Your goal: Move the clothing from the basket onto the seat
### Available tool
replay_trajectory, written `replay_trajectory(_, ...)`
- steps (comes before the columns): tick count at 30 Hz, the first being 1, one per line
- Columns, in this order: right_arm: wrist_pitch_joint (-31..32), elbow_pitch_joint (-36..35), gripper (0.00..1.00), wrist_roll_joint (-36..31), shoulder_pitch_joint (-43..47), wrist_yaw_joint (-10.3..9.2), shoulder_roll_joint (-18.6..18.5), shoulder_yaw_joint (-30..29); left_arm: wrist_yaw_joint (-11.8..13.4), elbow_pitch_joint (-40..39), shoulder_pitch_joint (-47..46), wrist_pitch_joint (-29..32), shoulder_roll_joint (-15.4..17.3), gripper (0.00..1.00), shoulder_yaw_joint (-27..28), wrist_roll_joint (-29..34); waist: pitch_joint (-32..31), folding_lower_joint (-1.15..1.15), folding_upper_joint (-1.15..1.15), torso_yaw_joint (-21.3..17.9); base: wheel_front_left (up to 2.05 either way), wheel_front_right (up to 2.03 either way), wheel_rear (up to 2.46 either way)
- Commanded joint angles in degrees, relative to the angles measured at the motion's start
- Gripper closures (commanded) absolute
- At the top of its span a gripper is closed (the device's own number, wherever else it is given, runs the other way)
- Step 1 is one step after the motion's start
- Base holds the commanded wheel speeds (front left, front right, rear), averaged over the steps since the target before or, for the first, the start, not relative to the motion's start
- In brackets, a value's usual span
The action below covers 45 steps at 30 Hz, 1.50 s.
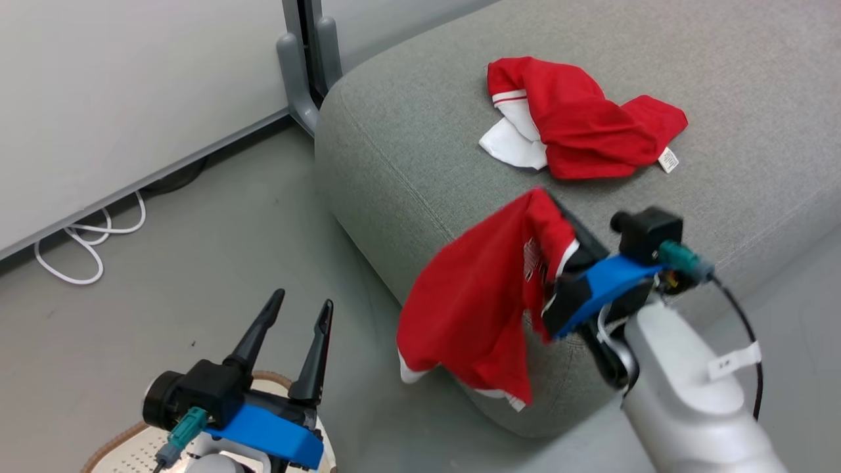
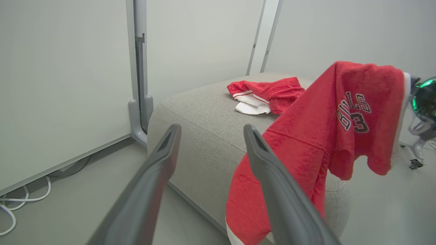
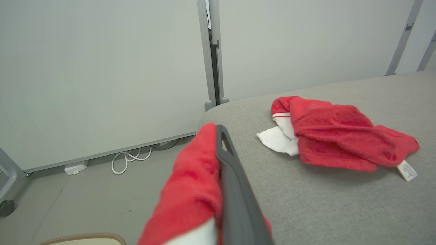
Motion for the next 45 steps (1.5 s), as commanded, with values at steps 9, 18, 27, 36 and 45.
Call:
replay_trajectory(9,5.69,-2.81,1.0,3.04,-14.73,0.02,-0.04,-8.38,-0.07,-5.03,-0.2,-0.16,1.88,0.0,4.28,3.0,7.69,0.0,0.0,-0.57,0.0,0.0,0.0)
replay_trajectory(18,8.29,-3.33,1.0,1.13,-31.02,0.02,-4.11,-20.58,-0.08,-10.73,-2.45,-0.17,5.31,0.0,4.55,5.09,17.05,0.0,0.0,1.45,0.0,0.0,0.0)
replay_trajectory(27,5.2,-1.67,1.0,-4.01,-40.21,0.02,-10.7,-34.67,-0.08,-15.76,-5.6,-0.08,9.24,0.0,4.53,6.13,25.98,0.0,0.0,3.61,0.0,0.0,0.0)
replay_trajectory(36,2.96,8.34,1.0,-10.04,-37.31,0.02,-11.67,-44.59,0.24,-22.35,-9.18,2.31,11.96,0.0,4.57,7.19,33.74,0.0,0.0,5.76,0.0,0.0,0.0)
replay_trajectory(45,0.89,20.56,1.0,-16.43,-36.52,0.02,-9.79,-52.27,0.42,-24.24,-10.15,3.55,12.89,0.0,4.44,7.23,36.79,0.0,0.0,7.13,0.0,0.0,0.0)
